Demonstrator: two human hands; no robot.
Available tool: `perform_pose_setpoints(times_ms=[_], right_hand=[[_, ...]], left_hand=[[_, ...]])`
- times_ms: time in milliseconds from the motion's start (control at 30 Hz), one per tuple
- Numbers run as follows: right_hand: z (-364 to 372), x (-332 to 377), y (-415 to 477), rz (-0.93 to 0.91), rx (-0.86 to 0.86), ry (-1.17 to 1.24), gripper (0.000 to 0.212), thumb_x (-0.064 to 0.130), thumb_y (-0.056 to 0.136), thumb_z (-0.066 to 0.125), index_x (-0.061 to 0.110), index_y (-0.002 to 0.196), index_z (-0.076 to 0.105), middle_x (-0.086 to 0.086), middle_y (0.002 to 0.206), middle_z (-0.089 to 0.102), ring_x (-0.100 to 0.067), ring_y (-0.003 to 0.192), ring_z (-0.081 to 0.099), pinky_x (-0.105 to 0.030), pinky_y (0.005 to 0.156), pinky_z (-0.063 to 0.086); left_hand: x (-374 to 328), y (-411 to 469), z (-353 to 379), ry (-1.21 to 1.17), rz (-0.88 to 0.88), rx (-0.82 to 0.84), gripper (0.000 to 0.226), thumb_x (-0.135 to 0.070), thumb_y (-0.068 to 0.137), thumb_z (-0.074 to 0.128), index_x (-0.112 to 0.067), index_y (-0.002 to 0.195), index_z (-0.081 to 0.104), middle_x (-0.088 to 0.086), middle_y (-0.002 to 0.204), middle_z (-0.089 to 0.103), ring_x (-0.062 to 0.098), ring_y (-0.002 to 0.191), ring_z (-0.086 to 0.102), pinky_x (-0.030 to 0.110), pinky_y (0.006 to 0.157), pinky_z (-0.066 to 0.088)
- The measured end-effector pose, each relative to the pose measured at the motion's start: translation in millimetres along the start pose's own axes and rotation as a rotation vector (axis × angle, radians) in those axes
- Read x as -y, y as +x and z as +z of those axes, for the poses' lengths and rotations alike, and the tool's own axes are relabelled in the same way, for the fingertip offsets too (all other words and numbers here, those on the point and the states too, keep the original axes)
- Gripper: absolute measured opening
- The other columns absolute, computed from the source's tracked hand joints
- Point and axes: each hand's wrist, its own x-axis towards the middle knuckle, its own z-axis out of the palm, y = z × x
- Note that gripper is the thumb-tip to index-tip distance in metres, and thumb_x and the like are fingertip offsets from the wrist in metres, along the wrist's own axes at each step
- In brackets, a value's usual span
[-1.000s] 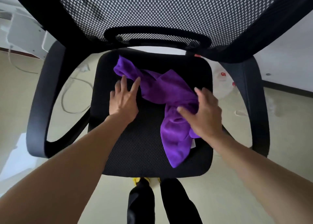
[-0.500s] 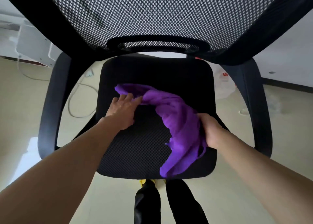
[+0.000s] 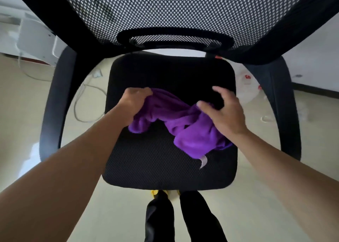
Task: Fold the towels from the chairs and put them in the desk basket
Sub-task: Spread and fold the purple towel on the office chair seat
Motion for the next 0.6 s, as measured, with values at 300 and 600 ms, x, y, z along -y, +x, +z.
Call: perform_pose_setpoints(times_ms=[300, 600], right_hand=[[10.0, -8.5, -3.8, 0.775, 0.303, 0.605, 0.018, 0.005, 0.082, 0.054, 0.012, 0.067, 0.062, 0.0, 0.054, 0.056, -0.017, 0.051, 0.052, -0.026, 0.051, 0.034], [-7.8, -20.4, -1.2, 0.255, -0.111, -0.178, 0.042, 0.016, 0.085, 0.057, 0.018, 0.126, 0.054, -0.01, 0.123, 0.058, -0.031, 0.114, 0.054, -0.04, 0.094, 0.043]], left_hand=[[-15.2, 13.4, -58.5, -0.67, -0.212, 0.134, 0.023, -0.03, 0.092, 0.056, -0.01, 0.097, 0.066, 0.008, 0.085, 0.073, 0.022, 0.075, 0.071, 0.037, 0.059, 0.06], [24.2, 16.9, -48.5, -0.557, -0.156, 0.027, 0.056, -0.007, 0.075, 0.072, -0.011, 0.127, 0.053, 0.014, 0.117, 0.065, 0.034, 0.098, 0.066, 0.053, 0.06, 0.056]])
